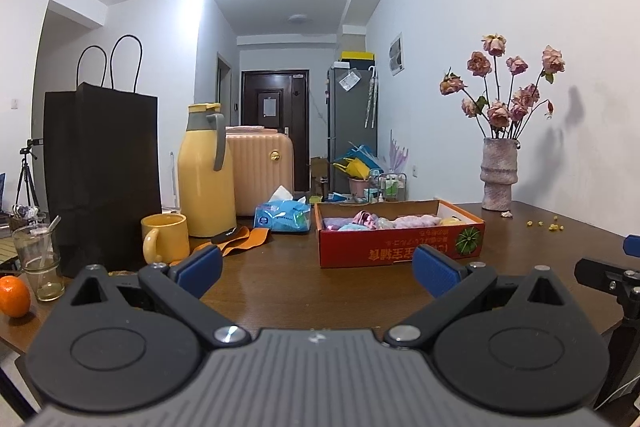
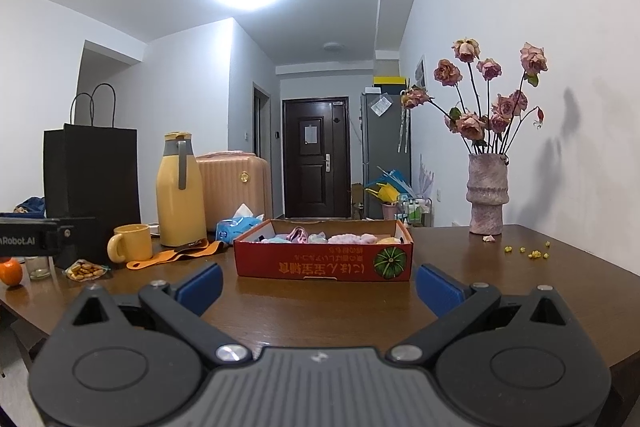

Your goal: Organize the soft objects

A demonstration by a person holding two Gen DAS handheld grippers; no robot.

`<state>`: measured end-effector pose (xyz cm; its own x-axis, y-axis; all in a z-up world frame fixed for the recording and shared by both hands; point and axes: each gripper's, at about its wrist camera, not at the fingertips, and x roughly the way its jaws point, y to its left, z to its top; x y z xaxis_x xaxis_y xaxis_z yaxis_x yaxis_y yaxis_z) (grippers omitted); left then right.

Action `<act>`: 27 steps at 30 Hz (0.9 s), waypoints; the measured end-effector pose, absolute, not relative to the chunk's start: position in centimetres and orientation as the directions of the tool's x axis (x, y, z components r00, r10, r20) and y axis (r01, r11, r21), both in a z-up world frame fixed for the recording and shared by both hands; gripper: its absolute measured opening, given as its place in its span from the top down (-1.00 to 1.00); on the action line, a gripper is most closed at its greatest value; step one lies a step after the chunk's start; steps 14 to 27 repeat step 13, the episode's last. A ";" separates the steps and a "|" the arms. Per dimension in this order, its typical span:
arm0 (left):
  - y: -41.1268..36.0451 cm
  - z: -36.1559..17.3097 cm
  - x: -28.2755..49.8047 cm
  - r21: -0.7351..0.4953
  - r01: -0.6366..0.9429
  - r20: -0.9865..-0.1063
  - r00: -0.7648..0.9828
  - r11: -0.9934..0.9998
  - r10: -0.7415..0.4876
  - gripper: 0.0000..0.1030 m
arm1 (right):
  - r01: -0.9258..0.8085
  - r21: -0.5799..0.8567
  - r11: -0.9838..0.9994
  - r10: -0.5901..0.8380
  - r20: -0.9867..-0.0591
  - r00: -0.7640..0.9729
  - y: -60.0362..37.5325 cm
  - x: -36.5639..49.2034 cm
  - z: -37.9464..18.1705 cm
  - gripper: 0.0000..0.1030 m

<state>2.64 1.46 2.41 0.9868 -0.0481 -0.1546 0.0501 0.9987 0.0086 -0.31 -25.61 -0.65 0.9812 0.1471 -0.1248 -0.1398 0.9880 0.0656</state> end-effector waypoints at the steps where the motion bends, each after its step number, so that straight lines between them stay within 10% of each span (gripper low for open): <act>1: 1.5 2.4 2.7 0.007 0.047 -0.155 0.987 0.999 -0.046 -1.00 | -0.141 0.067 0.988 0.149 -0.127 0.981 -25.7 -0.3 -0.7 -1.00; 27: 1.4 2.1 2.7 0.014 0.040 -0.157 0.987 0.999 -0.037 -1.00 | -0.137 0.072 0.988 0.145 -0.122 0.982 -25.6 -0.3 -1.0 -1.00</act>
